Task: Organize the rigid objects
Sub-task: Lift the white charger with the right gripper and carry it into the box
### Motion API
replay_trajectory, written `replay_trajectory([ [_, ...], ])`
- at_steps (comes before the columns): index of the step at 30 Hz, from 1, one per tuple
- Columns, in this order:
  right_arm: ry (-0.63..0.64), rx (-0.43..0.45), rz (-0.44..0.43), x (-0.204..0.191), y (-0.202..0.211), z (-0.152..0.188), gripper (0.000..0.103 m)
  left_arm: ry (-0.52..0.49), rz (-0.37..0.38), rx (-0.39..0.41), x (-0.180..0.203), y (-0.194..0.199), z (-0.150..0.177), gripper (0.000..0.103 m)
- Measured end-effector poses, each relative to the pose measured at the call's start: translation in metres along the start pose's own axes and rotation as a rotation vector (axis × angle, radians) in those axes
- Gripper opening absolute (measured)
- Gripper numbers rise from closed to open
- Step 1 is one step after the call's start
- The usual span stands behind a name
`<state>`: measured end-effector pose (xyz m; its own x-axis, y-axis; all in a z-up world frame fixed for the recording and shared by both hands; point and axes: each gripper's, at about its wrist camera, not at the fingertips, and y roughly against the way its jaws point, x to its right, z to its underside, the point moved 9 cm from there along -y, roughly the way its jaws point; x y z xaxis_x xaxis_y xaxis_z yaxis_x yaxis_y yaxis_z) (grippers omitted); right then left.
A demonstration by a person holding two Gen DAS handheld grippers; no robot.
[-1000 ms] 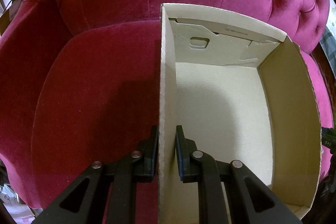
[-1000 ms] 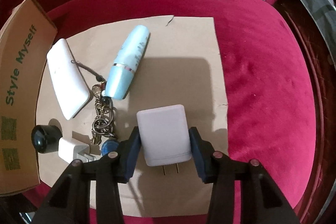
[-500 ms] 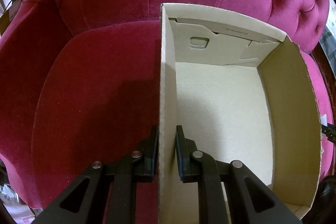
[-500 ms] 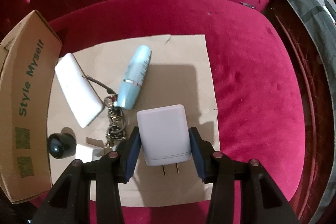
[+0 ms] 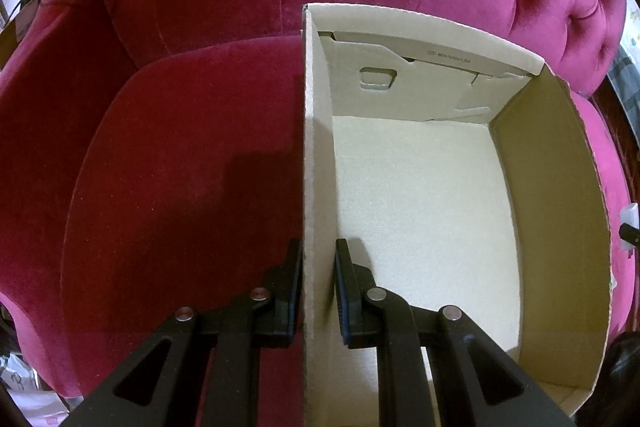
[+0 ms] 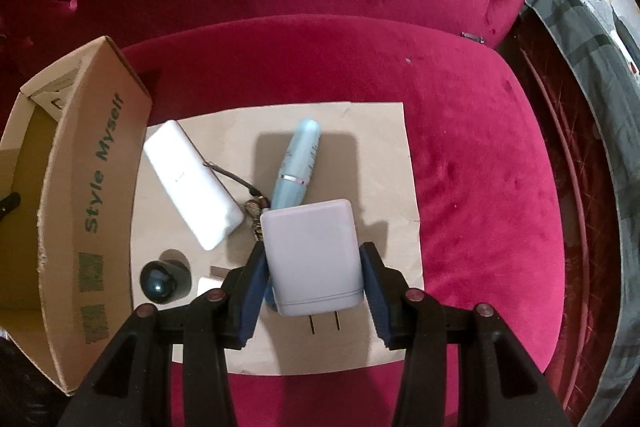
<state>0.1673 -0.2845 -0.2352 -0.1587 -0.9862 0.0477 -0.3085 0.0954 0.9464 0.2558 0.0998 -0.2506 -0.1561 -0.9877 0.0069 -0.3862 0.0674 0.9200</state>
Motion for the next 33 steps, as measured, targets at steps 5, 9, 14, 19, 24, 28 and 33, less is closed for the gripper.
replay_trajectory([
  [5,0.018,0.011,0.005,-0.01,0.013,-0.005,0.049,-0.001,-0.002,0.001,0.0,0.0,-0.001,0.016],
  [9,0.032,0.012,0.008,-0.019,0.022,-0.008,0.049,-0.001,-0.001,0.001,0.0,0.0,-0.001,0.016],
  [14,0.042,0.015,0.004,-0.031,0.033,-0.013,0.049,-0.002,-0.004,-0.003,0.0,-0.002,-0.001,0.016],
  [19,0.067,0.031,-0.001,-0.046,0.047,-0.019,0.049,0.0,-0.003,-0.004,0.001,-0.002,-0.001,0.016],
  [24,0.084,0.041,-0.02,-0.062,0.057,-0.025,0.049,0.0,-0.003,-0.004,0.002,-0.002,0.0,0.016],
  [28,0.098,0.047,-0.034,-0.075,0.065,-0.03,0.049,0.0,-0.005,-0.005,0.002,-0.002,0.0,0.016],
  [33,0.127,0.052,-0.053,-0.097,0.071,-0.036,0.049,0.001,-0.004,-0.006,0.001,-0.002,0.0,0.016],
])
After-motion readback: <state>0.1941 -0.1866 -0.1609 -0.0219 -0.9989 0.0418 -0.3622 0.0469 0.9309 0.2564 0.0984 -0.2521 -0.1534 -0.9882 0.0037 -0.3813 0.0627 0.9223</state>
